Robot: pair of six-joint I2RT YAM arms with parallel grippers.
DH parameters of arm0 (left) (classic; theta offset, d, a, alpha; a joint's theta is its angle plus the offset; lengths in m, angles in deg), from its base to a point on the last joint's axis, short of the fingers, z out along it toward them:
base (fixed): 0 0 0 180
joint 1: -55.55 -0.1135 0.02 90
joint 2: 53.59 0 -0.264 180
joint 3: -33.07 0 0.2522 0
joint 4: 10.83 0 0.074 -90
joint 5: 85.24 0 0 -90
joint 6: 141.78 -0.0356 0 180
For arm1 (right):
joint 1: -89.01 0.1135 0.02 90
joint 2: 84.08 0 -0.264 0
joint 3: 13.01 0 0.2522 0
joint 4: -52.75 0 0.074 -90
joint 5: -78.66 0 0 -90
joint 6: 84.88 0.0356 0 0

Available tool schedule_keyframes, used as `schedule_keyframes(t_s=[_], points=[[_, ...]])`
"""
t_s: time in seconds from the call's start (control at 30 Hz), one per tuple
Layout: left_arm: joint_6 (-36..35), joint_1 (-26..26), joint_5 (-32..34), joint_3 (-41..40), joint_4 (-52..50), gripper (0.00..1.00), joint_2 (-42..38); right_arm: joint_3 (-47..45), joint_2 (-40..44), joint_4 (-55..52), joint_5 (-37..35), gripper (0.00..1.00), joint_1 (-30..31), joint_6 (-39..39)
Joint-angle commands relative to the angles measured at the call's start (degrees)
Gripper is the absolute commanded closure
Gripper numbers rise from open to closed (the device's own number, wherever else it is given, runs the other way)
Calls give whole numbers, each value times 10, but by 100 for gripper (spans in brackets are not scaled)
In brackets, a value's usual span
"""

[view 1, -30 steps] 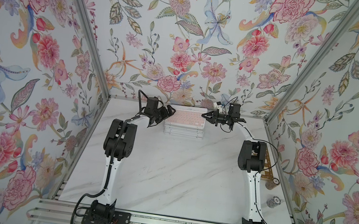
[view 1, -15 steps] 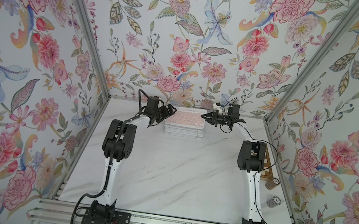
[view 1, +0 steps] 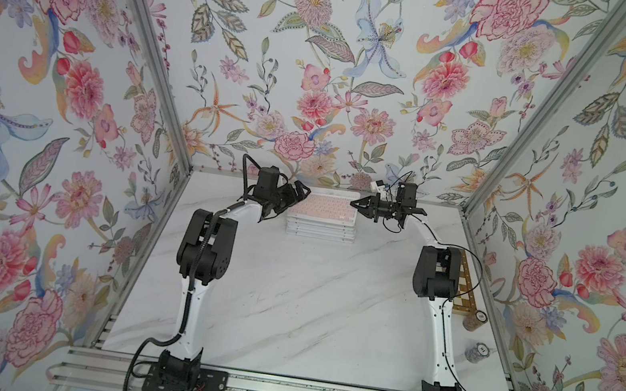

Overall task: Stack the numeric keypads
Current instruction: Place the numeric keypad at the numeric keypad.

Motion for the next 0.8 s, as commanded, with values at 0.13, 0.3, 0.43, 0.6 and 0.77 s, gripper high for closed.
schedule_keyframes(t_s=[0.13, 0.3, 0.43, 0.6, 0.77], points=[[-7, 2, -13, -13, 2, 1, -30, 20, -14, -12, 0, 89, 1, -20], [-11, -2, -10, -17, 0, 1, -31, 22, -14, -31, -7, 89, 2, -37], [-22, -5, -3, -11, -15, 1, -29, 25, -18, -37, -10, 89, 2, -42], [-36, -12, 13, -12, -29, 1, -30, 37, -25, -54, -11, 89, 1, -52], [-34, -13, 17, -8, -29, 1, -20, 37, -25, -61, -13, 89, 1, -58]])
